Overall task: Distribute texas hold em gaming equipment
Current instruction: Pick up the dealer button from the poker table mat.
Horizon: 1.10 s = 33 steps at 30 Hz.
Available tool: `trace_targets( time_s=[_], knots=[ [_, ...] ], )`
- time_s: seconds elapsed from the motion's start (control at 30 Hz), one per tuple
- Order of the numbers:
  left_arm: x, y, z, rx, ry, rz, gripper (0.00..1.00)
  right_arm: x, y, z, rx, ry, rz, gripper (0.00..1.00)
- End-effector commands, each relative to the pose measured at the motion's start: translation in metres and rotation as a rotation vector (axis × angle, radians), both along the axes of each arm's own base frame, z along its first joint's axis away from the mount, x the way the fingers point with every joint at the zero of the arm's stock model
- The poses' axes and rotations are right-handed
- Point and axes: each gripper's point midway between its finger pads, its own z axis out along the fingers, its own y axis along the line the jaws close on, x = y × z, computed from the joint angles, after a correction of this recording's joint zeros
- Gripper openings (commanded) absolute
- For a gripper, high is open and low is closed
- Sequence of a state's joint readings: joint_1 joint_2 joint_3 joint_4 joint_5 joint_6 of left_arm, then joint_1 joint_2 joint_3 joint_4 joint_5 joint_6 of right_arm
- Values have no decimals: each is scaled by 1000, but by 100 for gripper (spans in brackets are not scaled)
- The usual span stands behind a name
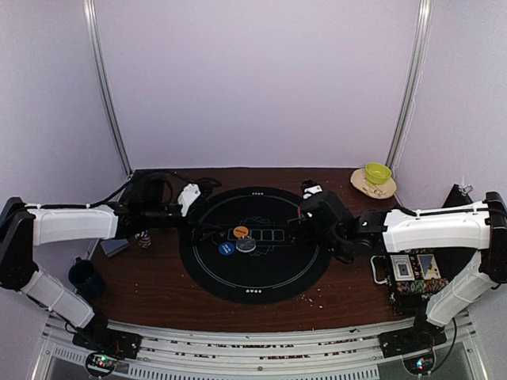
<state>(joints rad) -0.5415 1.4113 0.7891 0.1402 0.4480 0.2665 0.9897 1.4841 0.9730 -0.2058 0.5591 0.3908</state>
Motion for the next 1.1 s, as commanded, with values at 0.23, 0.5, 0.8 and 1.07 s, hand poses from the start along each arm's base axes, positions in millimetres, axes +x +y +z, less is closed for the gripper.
trace_targets(
  time_s=[0.23, 0.5, 0.8, 1.07],
  knots=[
    [12, -77, -65, 212, 168, -68, 98, 3, -79, 19, 122, -84, -195, 100],
    [17, -92, -115, 294, 299, -38, 95, 0, -92, 26, 131, -115, -233, 100],
    [16, -90, -143, 360, 317, 6, 85, 0, -91, 28, 135, -118, -229, 100],
    [20, -90, -151, 376, 320, 19, 76, 0, -91, 30, 138, -121, -220, 100]
  ],
)
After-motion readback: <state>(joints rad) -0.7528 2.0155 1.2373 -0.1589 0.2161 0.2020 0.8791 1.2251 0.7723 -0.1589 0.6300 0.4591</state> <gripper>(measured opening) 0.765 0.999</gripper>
